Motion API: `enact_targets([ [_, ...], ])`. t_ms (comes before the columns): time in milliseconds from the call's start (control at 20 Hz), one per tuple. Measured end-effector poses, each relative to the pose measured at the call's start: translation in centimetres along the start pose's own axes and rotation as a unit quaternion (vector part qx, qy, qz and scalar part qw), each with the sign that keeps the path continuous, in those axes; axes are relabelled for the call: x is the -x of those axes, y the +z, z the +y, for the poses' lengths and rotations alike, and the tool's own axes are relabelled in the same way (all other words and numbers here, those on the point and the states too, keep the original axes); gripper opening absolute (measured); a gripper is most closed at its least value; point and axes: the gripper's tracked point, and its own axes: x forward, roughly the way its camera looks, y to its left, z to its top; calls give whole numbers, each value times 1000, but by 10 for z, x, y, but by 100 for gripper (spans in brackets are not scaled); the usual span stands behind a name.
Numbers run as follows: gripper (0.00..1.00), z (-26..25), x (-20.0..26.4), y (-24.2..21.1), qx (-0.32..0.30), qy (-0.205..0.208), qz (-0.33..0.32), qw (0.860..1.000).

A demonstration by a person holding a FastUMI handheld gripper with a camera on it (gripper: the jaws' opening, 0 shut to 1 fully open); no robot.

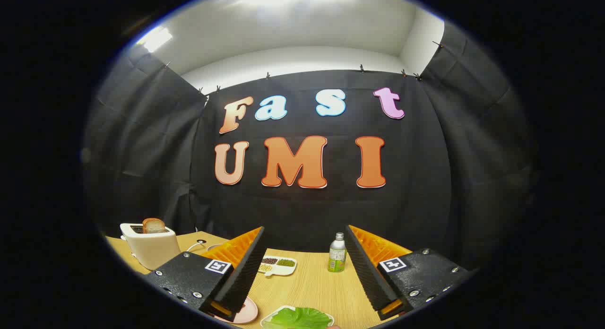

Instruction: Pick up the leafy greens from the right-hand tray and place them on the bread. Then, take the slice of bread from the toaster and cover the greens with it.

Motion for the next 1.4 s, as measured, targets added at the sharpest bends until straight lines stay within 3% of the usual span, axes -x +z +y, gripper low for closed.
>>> enact_targets([
  [800,98,0,1,-13,-8,3,7,1000],
  [1400,98,20,-3,-42,-28,32,67,997],
])
